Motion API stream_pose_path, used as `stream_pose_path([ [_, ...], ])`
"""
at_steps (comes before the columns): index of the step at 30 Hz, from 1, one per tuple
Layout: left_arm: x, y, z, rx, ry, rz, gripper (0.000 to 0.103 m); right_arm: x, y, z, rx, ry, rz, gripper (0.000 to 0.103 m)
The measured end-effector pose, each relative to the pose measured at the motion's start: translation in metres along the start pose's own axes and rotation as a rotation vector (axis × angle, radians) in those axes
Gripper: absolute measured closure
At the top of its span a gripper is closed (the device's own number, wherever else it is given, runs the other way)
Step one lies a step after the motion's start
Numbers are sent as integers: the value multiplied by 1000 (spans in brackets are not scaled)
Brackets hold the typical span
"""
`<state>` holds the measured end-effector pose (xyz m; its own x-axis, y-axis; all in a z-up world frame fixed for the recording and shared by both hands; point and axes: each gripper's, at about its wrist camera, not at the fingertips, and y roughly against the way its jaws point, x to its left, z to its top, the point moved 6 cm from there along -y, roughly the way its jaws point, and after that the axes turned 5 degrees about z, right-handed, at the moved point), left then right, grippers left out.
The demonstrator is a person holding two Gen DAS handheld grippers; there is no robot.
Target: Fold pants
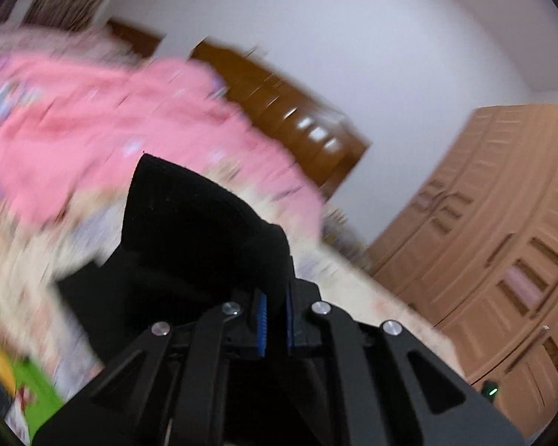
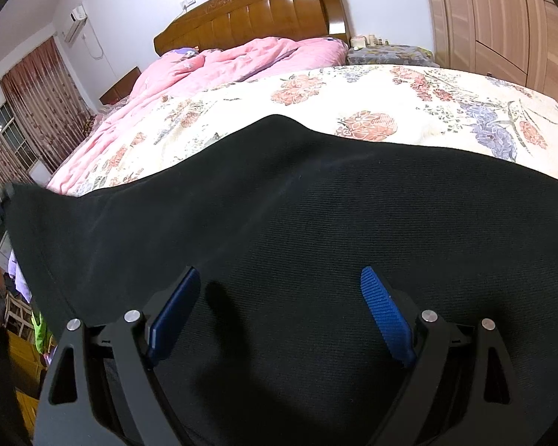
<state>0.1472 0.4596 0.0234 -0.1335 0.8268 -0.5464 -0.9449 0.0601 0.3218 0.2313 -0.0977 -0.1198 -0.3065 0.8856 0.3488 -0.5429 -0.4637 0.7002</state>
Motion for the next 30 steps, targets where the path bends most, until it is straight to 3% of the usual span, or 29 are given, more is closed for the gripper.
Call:
stream_pose_path([
  [3,-34,15,25,-112,-42,-92,96,0,0,0,-1,-1,1,16],
  [5,-34,18,24,-134,-43,-79,96,0,0,0,-2,-2,3,16],
  [9,41,-12,-29,18,73,116,96,-1,1,0,-6,-12,17,16],
  [12,107,-36,-86,190,152,287,96,-1,1,0,-5,-10,17,16],
  [13,118,-37,-97,214,167,307,96,-1,1,0,-4,-9,16,16],
  [16,128,-28,-106,199,213,247,95,0,1,0,-2,-8,14,15],
  [24,117,-19,-102,202,167,256,95,10,-2,19,16,29,11,16],
  [27,123,-19,-107,207,185,244,95,34,-11,54,2,159,2,16],
  [30,128,-17,-110,201,222,248,91,68,-38,80,40,304,80,17],
])
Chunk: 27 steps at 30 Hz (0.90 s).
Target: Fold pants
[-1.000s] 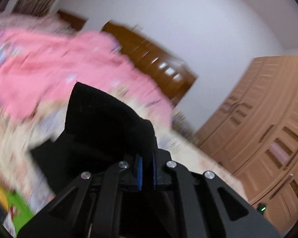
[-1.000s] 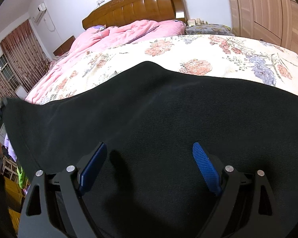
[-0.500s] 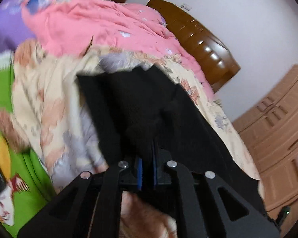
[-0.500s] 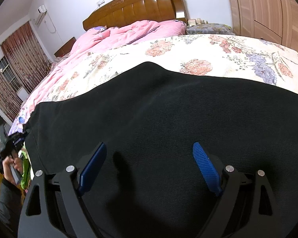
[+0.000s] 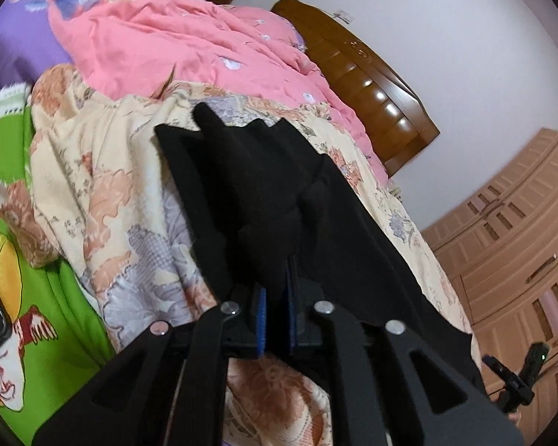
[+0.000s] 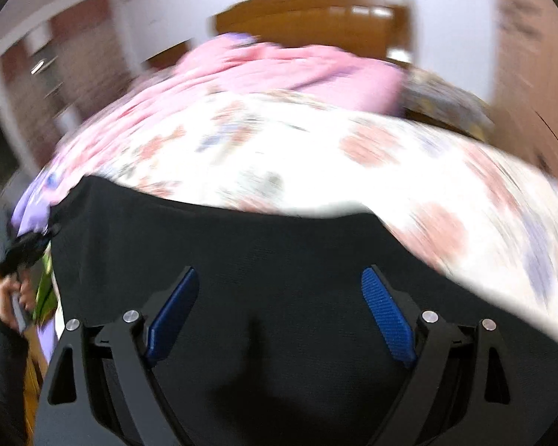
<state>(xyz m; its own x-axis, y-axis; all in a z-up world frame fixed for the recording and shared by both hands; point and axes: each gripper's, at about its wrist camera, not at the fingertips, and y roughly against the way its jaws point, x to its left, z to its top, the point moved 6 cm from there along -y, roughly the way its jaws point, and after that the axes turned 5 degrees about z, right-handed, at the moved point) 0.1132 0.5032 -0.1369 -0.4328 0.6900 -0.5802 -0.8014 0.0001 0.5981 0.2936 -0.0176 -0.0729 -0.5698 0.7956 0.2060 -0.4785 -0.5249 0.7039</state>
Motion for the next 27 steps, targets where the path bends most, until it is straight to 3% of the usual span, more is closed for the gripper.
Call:
stream_pose_path([
  [2,0,8,-2,-20,23,37,84,18,-26,17,48,107,26,21],
  [3,-3,15,-3,-42,17,64,70,25,-35,21,66,140,46,25],
  [4,-7,23,-5,-68,3,96,49,34,-44,24,82,174,67,28],
  [6,-20,45,-9,-147,-53,222,26,54,-62,32,103,262,94,31],
  [8,-48,68,-19,-230,-142,246,21,68,-73,35,117,312,118,34],
  [10,-82,74,-35,-225,-233,181,12,83,-87,38,146,361,150,37],
  [13,-132,58,-67,-129,-397,79,10,95,-109,37,202,408,165,46],
  [17,-163,27,-102,11,-455,-33,10,102,-127,36,262,446,180,53],
  [20,-164,7,-118,71,-462,-22,10,106,-133,33,273,472,184,64],
  [24,-159,-4,-129,92,-489,-3,10,116,-128,29,248,526,182,91],
  [27,-158,-3,-130,97,-508,3,9,120,-114,37,177,549,141,96],
])
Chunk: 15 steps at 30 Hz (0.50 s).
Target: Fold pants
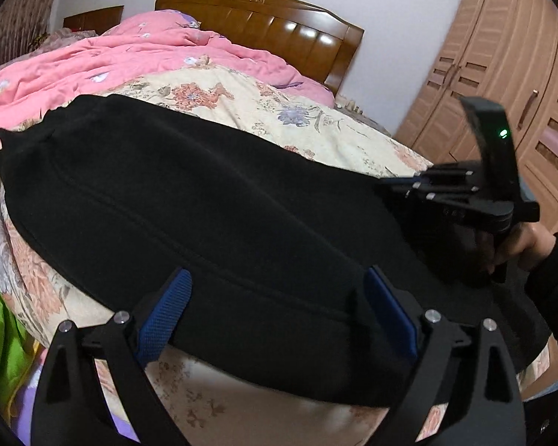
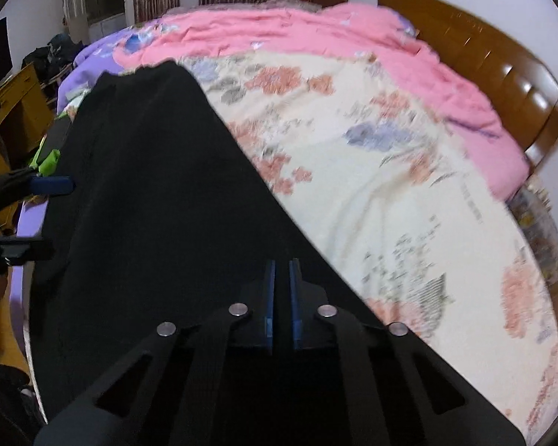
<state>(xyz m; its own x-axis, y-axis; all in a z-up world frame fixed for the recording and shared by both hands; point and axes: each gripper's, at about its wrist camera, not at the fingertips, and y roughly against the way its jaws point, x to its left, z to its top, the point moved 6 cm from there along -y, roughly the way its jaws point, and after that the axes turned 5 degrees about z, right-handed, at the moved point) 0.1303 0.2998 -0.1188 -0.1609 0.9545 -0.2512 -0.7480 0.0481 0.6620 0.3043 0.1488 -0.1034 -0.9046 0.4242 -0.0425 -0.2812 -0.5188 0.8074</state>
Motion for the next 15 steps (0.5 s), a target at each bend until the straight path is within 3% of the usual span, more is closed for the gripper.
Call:
stream_pose_path([
  [3,0,4,2,-3,8,-4,9,-10,17,11,-68,-36,-31,96],
  [5,0,3,2,0,14,-5,9,-21,7,10,-38,-59,-62,96],
  [8,-2,-2,0,11,-2,25,8,-21,-19,-1,39,-74,-28,92],
  [11,-6,-7,-4,44,-73,74,7,-23,-11,-3,5,-132,13,86],
  [13,-7,-8,-6,64,-105,102,7,-26,2,-3,-11,-180,66,62],
  [15,-4,-7,-6,90,-123,149,7,-36,30,-5,-100,-231,60,41],
])
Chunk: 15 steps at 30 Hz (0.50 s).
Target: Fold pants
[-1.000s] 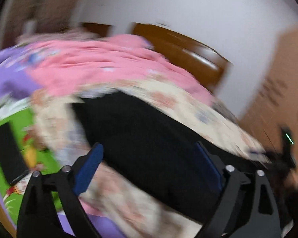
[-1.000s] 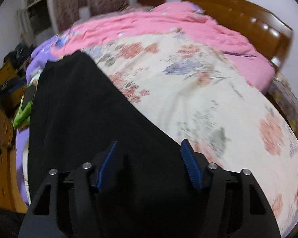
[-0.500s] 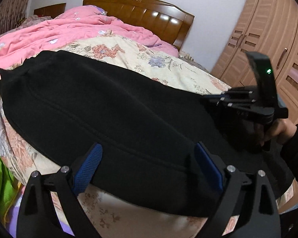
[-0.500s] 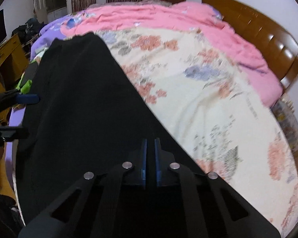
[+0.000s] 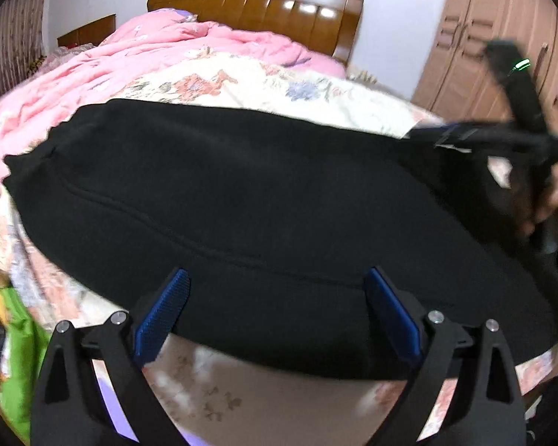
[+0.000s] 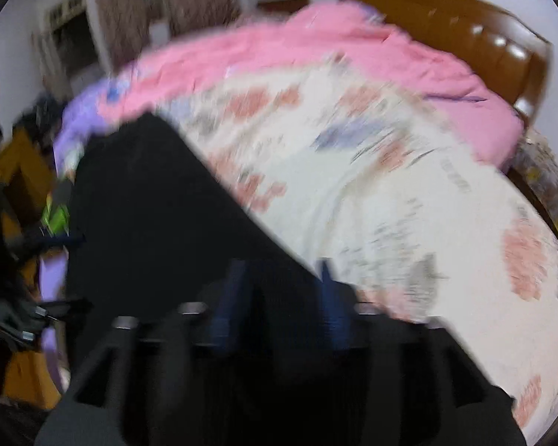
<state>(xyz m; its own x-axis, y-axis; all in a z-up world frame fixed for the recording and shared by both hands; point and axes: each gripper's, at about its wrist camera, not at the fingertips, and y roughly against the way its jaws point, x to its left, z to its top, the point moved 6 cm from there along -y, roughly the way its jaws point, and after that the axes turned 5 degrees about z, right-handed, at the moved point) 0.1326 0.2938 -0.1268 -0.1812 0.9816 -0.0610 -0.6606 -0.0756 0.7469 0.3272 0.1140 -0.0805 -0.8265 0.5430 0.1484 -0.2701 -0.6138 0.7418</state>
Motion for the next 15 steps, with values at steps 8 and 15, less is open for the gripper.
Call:
stream_pose_path([
  [8,17,0,-1,45,47,59,7,-53,55,-50,-37,-123,-63,35],
  [15,5,13,7,-4,50,90,6,-91,43,-73,-7,-259,-138,43],
])
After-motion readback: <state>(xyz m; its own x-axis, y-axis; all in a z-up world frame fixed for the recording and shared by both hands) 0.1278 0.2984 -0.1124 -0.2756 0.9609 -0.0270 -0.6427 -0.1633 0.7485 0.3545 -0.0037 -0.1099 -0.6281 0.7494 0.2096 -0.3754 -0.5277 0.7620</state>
